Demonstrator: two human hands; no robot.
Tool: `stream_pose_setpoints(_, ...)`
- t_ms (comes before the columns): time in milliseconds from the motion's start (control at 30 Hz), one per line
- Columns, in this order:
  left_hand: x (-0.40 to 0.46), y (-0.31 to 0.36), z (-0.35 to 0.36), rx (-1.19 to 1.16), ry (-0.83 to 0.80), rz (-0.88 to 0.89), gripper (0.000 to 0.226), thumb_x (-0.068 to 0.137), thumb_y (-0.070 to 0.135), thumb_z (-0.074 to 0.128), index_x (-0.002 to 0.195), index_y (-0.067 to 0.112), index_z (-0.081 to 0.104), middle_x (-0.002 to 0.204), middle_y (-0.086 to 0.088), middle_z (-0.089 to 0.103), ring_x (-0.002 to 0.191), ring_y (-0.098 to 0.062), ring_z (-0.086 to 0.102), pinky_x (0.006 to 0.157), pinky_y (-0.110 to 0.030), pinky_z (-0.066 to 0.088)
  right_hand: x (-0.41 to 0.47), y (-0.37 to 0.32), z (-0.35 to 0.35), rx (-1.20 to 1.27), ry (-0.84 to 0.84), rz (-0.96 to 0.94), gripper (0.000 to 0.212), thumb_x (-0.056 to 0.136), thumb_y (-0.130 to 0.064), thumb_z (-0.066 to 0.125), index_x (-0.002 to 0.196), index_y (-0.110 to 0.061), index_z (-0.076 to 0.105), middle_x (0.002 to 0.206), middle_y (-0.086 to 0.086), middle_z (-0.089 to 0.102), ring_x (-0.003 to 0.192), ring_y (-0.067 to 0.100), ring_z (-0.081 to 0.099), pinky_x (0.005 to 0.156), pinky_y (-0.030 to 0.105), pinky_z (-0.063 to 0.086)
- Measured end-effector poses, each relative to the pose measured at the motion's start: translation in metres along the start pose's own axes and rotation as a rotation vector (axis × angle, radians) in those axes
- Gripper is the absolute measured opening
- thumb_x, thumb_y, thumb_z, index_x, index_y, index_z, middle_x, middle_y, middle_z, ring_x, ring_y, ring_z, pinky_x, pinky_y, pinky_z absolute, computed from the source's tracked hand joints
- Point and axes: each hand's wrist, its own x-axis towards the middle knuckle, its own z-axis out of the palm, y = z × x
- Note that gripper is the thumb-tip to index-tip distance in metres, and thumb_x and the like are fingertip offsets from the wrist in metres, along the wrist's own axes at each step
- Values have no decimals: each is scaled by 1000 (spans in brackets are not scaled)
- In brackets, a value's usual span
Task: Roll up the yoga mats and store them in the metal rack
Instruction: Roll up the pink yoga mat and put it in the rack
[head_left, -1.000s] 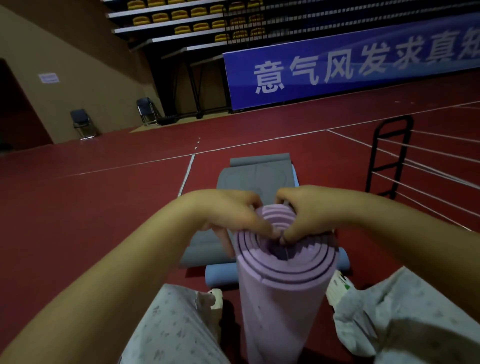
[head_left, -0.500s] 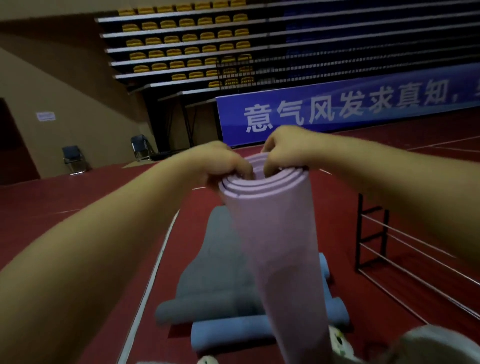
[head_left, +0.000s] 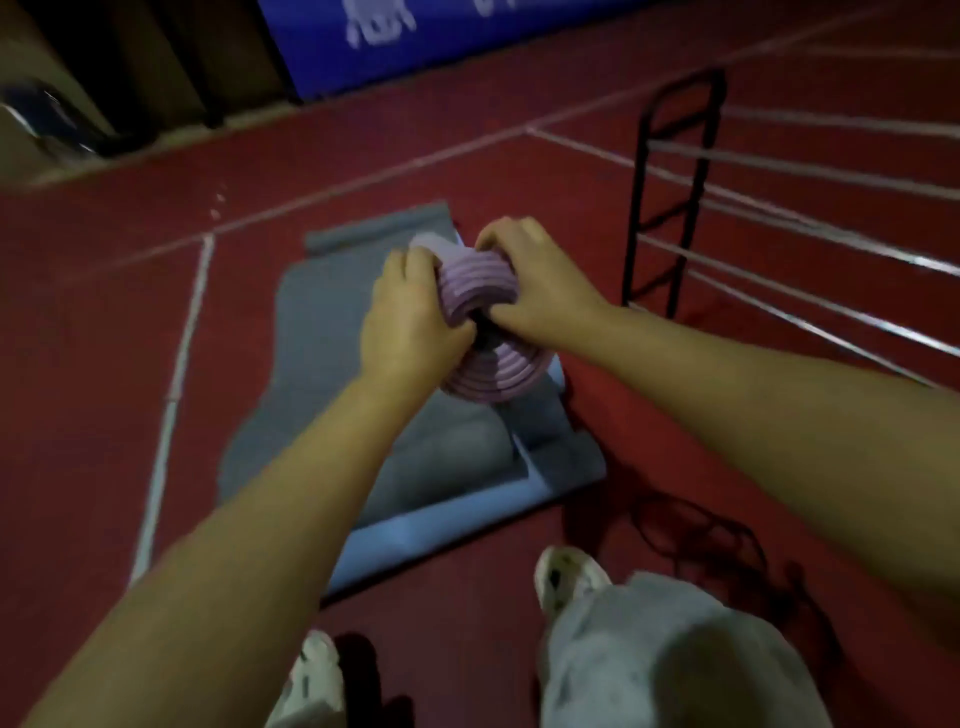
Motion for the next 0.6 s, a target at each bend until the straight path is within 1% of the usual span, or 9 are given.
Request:
stream_pose_setpoints(100, -40, -30, 97, 26, -154, -8, 47, 67, 16, 72, 107, 3, 50, 111, -19, 50, 100, -39, 50, 62, -43, 41, -44, 86, 32, 320, -262, 393, 34, 75, -5, 75, 105, -7, 59, 101, 12, 59, 93, 16, 52, 84, 30, 46)
stream_pose_setpoints(167, -84, -38, 142, 102, -274, 150, 52, 58, 15, 76, 102, 7, 51, 106, -17, 54, 92, -39, 52, 49, -34, 36, -86, 134, 33, 635, -370, 712, 24, 81, -8, 67, 102, -18, 62, 103, 7, 58, 97, 15, 56, 86, 34, 47)
stream_pose_setpoints(233, -122, -40, 167, 132, -309, 236, 50, 57, 16, 72, 103, 11, 53, 108, -14, 57, 96, -37, 53, 46, -29, 34, -137, 171, 41, 753, -274, 994, 14, 88, -14, 59, 99, -23, 61, 102, 3, 61, 99, 17, 60, 89, 37, 47)
stream_pose_setpoints(267, -133, -40, 174, 131, -289, 237, 46, 59, 17, 68, 104, 13, 56, 109, -12, 58, 99, -36, 53, 46, -28, 34, -167, 193, 51, 646, -228, 1136, 9, 93, -16, 54, 96, -22, 60, 99, 3, 62, 96, 17, 61, 88, 35, 48)
stream_pose_setpoints(300, -139, -40, 179, 125, -257, 220, 44, 61, 17, 66, 104, 13, 58, 110, -10, 59, 101, -34, 53, 47, -27, 33, -200, 214, 63, 399, -315, 1242, 14, 98, -21, 48, 94, -16, 61, 98, 7, 62, 93, 20, 61, 86, 34, 47)
stream_pose_setpoints(400, -138, -42, 180, 98, -176, 113, 47, 61, 8, 68, 107, 13, 59, 115, -10, 58, 103, -33, 53, 54, -26, 31, -298, 270, 124, -83, -516, 1263, 88, 87, -71, 33, 114, 9, 58, 114, 26, 59, 109, 38, 56, 99, 40, 39)
stream_pose_setpoints(433, -137, -44, 178, 85, -157, 81, 48, 63, 8, 68, 110, 13, 57, 117, -11, 57, 105, -34, 53, 56, -27, 32, -317, 271, 137, -121, -496, 1337, 90, 79, -74, 40, 122, 4, 53, 120, 24, 56, 114, 39, 53, 101, 43, 38)
stream_pose_setpoints(500, -136, -49, 173, 61, -136, 45, 50, 65, 9, 67, 113, 16, 52, 121, -12, 54, 108, -33, 51, 61, -28, 32, -338, 265, 157, -209, -450, 1436, 65, 85, -50, 56, 130, -5, 44, 128, 20, 48, 118, 40, 48, 100, 46, 39)
stream_pose_setpoints(600, -139, -56, 171, 38, -142, 38, 52, 66, 12, 66, 112, 20, 43, 121, -13, 52, 108, -32, 50, 65, -26, 31, -346, 256, 176, -272, -384, 1397, 47, 91, -32, 52, 130, -9, 42, 131, 16, 51, 120, 36, 50, 98, 46, 41)
